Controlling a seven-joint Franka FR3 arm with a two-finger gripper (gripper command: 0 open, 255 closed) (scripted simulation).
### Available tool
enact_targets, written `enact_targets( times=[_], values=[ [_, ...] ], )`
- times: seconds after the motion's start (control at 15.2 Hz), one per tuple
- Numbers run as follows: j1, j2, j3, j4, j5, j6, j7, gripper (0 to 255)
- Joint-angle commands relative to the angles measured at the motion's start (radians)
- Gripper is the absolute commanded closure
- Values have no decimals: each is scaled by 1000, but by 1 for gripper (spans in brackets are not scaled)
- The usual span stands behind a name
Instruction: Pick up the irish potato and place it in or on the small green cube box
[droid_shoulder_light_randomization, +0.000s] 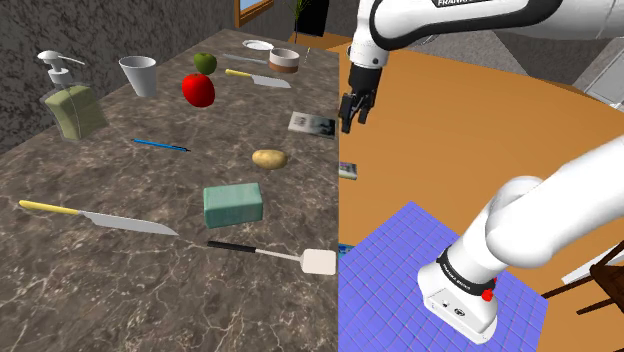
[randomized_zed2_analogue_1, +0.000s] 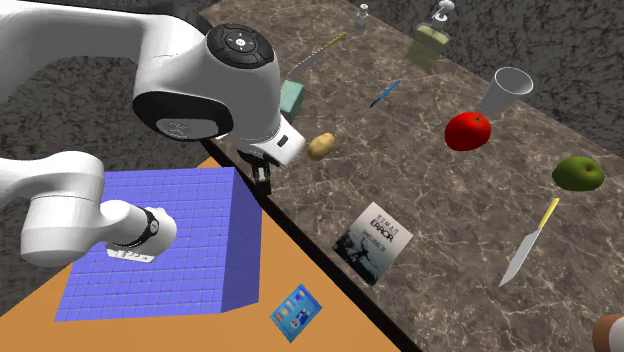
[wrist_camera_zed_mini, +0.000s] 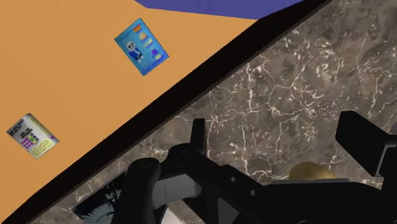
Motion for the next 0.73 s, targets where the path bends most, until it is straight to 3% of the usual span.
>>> enact_targets(
  times=[0.0,0.66],
  values=[
    [11,71,7,40,1,32,-23,0],
    [73,420,65,286,-12,136,-96,0]
  ],
)
